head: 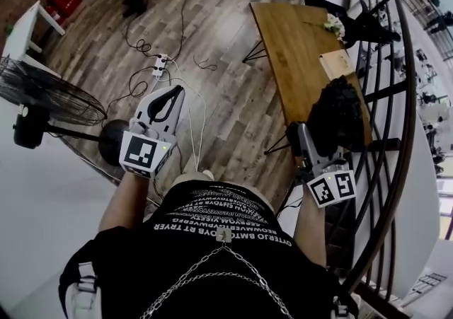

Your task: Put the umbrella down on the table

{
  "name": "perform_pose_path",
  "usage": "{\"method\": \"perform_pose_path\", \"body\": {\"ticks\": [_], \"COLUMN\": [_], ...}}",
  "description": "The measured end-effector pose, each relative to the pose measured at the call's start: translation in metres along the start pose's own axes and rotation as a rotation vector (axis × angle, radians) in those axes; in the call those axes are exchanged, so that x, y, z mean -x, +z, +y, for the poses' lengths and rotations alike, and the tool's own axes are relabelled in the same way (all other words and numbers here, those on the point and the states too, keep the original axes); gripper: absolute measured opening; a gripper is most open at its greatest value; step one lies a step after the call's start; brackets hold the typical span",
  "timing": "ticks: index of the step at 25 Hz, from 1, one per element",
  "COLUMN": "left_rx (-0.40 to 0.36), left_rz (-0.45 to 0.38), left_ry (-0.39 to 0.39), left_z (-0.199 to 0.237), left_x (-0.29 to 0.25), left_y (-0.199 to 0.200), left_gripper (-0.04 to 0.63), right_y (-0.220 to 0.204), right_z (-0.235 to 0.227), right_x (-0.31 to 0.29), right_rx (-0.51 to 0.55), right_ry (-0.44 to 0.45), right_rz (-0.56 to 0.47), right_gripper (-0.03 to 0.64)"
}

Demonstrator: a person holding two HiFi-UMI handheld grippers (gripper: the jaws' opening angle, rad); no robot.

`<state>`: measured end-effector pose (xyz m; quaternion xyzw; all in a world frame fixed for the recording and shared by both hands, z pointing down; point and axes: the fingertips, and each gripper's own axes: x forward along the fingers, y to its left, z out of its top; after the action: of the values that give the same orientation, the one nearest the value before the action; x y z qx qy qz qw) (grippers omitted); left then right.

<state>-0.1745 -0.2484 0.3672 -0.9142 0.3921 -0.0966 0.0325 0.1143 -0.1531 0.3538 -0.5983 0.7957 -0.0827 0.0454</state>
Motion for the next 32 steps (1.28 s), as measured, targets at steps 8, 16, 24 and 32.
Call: {"method": "perform_pose_path", "body": {"ticks": [8, 16, 24, 32], "left_rx": [0.006, -0.001, -0.005, 0.005], "left_rz": [-0.01, 0.009, 0.014, 0.003], "left_ry": [-0.003, -0.037, -0.036, -0.072], "left_z": [0.02, 0.015, 0.019, 0.017], "left_x": [-0.011, -0.03, -0.077, -0.138], "left_y": [0.004, 0.0, 0.003, 0.019], "left_gripper": [0.034, 0.034, 0.034, 0.034], "right_y": [0.0, -0.007, -0.012, 0.003], "right_z": [-0.006, -0.022, -0.061, -0.11], "right_x": [-0.013, -0.015, -0.047, -0.093], "right_rx": [-0.02, -0.026, -0.033, -0.039], "right_ry": [-0.032, -0.066, -0.061, -0.047], "right_rz": [0.005, 0.014, 0.038, 0.053], "right_gripper": [0.279, 0.279, 0.279, 0.279]}}
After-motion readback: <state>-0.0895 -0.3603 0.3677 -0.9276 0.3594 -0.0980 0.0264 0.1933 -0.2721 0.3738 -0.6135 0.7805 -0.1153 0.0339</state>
